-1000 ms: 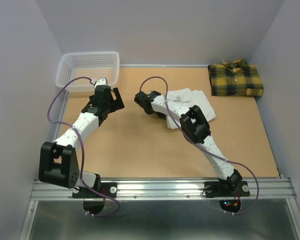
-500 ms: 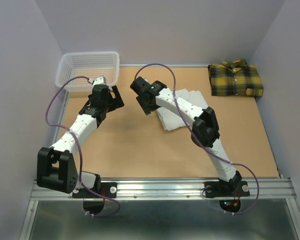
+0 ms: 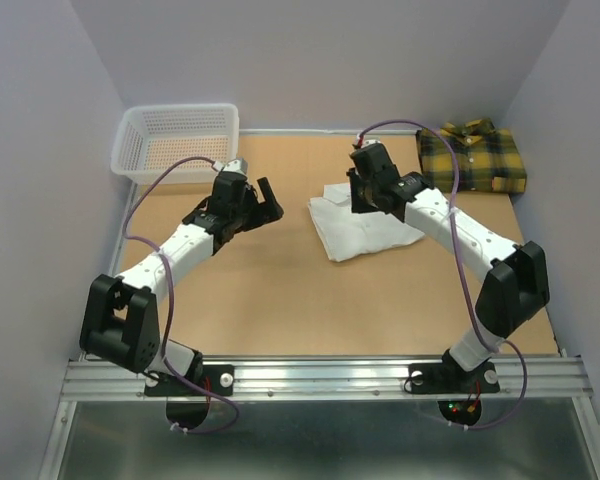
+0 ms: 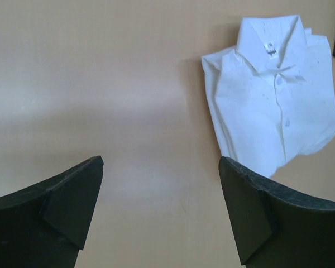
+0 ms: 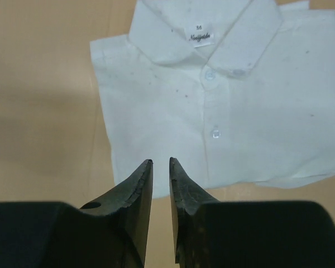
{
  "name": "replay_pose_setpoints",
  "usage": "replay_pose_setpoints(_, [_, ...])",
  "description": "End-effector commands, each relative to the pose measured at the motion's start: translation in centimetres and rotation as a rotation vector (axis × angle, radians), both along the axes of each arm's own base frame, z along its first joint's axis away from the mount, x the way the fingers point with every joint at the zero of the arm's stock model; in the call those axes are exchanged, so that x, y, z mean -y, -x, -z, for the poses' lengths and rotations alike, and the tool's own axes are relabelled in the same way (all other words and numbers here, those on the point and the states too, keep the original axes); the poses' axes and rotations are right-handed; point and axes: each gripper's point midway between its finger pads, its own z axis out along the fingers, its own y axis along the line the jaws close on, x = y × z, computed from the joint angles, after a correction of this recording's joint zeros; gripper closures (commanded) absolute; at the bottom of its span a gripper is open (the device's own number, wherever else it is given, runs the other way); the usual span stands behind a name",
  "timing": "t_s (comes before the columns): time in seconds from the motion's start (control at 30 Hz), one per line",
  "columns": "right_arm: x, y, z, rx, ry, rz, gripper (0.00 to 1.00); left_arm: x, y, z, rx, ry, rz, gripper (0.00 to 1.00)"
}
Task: Fold and stack the long sleeve shirts
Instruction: Fold the shirt
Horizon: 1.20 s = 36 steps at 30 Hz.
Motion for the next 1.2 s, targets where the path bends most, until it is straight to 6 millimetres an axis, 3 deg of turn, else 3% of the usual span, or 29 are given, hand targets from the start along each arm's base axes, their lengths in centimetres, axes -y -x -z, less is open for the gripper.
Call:
replay_pose_setpoints(0.0, [-4.3,0.4,3.2,-0.01,-0.196,-0.098,0.76,3.1,-1.2,-1.9,0.039,0.091,0.024,0.04])
replay_pose_setpoints(0.07, [-5.0,0.0,4.7,-0.002,-0.233,-0.09,0.76,4.2,-1.2,-1.7,0.027,0.104,0.042,0.04])
replay_pose_setpoints(0.13, [-5.6,0.3,7.7,-0.044,-0.254,-0.097,0.76,5.3,-1.1,-0.9,0.003,0.108,0.063,0.04])
replay_pose_setpoints(0.27, [-7.5,2.3,13.1,-0.187,-0.314,-0.164,0.77,5.1,-1.0,1.0,-0.036,0.085,0.034,0.04])
replay_pose_setpoints(0.4, [-9.1,3.2,14.5,-0.235,-0.342,-0.235,0.76,5.4,-1.1,2.3,-0.074,0.093,0.026,0.04])
replay_pose_setpoints(0.47, [-9.5,3.3,13.8,-0.23,-0.356,-0.259,0.75,6.1,-2.0,1.9,-0.057,0.113,0.031,0.04])
replay_pose_setpoints(0.6, [-8.9,2.3,9.5,-0.114,-0.346,-0.263,0.67,7.5,-3.9,2.5,-0.074,0.129,0.044,0.06])
replay_pose_setpoints(0.67, [-8.1,1.7,7.9,-0.06,-0.323,-0.241,0.62,8.3,-5.2,1.4,-0.048,0.147,0.053,0.07])
replay_pose_setpoints(0.7, [-7.6,1.4,7.1,-0.033,-0.31,-0.225,0.6,8.7,-5.6,2.2,-0.067,0.144,0.055,0.09])
replay_pose_setpoints(0.77, [-5.6,0.6,5.1,0.032,-0.282,-0.154,0.54,9.7,-6.8,1.5,-0.05,0.162,0.071,0.11])
replay_pose_setpoints(0.8, [-4.0,-0.2,4.6,0.061,-0.267,-0.095,0.53,10.1,-7.1,2.5,-0.067,0.155,0.076,0.12])
replay_pose_setpoints(0.87, [-2.3,-0.2,4.3,0.075,-0.261,-0.053,0.5,11.0,-8.0,2.3,-0.062,0.162,0.087,0.16])
replay_pose_setpoints(0.9, [-1.0,-0.6,3.1,0.105,-0.272,-0.016,0.49,11.3,-8.0,3.8,-0.094,0.154,0.087,0.18])
replay_pose_setpoints(1.03, [1.6,-0.2,2.0,0.13,-0.289,0.037,0.48,11.6,-8.4,6.6,-0.151,0.14,0.067,0.32])
replay_pose_setpoints(1.17, [3.3,0.6,2.1,0.136,-0.29,0.074,0.48,11.4,-8.3,9.2,-0.194,0.112,0.052,0.51])
